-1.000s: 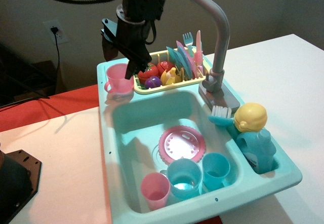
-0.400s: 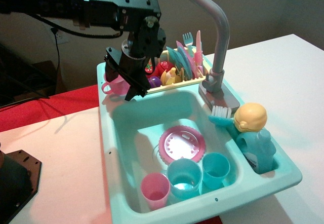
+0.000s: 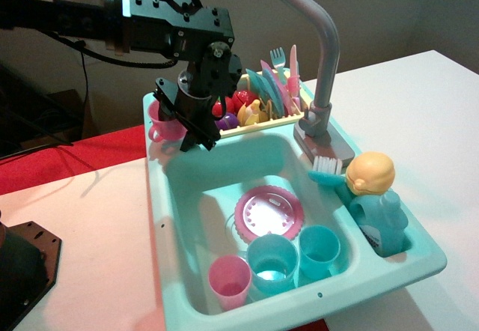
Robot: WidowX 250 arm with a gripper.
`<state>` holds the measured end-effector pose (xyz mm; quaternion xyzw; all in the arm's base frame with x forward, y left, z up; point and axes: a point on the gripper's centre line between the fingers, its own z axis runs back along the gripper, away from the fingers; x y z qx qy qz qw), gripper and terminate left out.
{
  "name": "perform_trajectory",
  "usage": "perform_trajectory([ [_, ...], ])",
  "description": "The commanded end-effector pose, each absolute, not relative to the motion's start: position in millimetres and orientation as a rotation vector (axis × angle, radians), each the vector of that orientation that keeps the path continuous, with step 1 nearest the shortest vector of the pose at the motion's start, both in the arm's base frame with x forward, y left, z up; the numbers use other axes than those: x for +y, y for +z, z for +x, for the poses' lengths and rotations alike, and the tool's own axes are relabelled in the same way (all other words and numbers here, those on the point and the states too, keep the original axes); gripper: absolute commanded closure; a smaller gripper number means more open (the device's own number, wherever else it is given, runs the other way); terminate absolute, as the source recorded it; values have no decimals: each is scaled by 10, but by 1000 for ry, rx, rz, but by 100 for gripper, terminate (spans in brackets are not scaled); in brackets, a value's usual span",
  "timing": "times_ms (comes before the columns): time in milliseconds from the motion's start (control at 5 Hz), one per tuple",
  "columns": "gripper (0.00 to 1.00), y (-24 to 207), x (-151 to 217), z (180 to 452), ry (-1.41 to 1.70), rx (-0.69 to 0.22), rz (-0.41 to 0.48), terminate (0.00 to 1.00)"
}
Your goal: Put cup from counter to sink
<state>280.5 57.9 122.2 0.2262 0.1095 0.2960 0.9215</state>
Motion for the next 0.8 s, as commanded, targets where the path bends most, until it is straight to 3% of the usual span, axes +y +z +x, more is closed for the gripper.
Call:
perform_trajectory([
  [0, 100, 1426, 589, 2805, 638, 155, 452, 0],
  [600, 100, 1514, -121, 3104, 431, 97, 399, 0],
])
